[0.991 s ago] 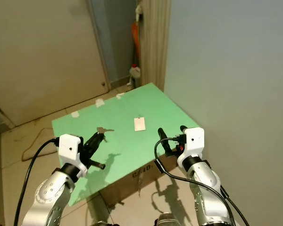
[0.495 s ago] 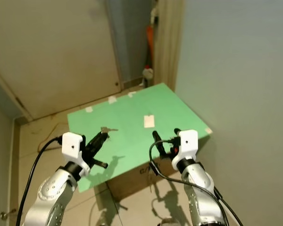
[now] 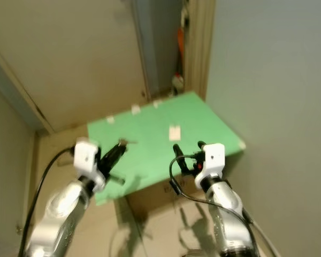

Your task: Hang keys on a hook

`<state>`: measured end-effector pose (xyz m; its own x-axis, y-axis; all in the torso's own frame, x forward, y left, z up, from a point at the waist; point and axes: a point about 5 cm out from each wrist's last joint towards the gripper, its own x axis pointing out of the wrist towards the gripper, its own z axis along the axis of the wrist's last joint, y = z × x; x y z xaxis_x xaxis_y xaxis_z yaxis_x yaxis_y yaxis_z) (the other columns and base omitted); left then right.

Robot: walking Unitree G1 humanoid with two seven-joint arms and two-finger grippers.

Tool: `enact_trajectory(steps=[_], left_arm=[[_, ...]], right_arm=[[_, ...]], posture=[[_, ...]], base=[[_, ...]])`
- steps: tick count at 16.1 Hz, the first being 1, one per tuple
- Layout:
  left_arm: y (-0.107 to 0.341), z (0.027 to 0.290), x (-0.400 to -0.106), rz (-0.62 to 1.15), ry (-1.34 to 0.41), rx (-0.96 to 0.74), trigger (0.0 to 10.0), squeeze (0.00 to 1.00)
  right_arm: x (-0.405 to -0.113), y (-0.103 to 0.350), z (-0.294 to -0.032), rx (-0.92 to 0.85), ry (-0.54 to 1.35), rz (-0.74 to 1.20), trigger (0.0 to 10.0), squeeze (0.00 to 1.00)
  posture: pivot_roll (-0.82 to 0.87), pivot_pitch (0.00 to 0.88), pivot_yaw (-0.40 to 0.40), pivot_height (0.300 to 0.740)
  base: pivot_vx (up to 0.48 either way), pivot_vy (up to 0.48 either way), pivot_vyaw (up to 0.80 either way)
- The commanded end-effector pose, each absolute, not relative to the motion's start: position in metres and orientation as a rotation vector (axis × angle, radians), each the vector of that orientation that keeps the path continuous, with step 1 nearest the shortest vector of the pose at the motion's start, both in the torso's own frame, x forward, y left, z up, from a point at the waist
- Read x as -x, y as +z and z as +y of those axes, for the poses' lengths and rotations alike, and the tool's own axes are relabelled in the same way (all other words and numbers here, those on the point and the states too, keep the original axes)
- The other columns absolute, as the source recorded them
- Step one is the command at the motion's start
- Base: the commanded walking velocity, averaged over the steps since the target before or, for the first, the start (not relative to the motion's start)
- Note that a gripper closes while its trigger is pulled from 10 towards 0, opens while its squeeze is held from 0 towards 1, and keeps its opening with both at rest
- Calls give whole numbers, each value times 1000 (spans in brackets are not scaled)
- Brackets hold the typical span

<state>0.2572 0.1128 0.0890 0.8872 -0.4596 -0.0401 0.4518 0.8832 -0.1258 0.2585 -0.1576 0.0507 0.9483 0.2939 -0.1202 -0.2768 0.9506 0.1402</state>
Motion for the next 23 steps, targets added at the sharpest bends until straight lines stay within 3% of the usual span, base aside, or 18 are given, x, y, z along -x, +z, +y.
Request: enact_trajectory(steps=[1, 13, 23], left_arm=[[88, 118, -258, 85, -470, 104, 0, 0], [90, 116, -263, 71, -470, 81, 0, 0], [90, 116, -269, 57, -460, 85, 0, 0]], right_arm=[[-260, 52, -155, -126, 300, 132, 10000, 0], [-261, 52, -152, -121, 317, 133, 10000, 0], [-260, 52, -154, -110, 314, 135, 10000, 0]], posture=[[-215, 0, 125, 740], [-215, 0, 118, 740], [-224, 0, 121, 740]], base=[[0, 0, 0], [0, 0, 0], [-319, 0, 0]])
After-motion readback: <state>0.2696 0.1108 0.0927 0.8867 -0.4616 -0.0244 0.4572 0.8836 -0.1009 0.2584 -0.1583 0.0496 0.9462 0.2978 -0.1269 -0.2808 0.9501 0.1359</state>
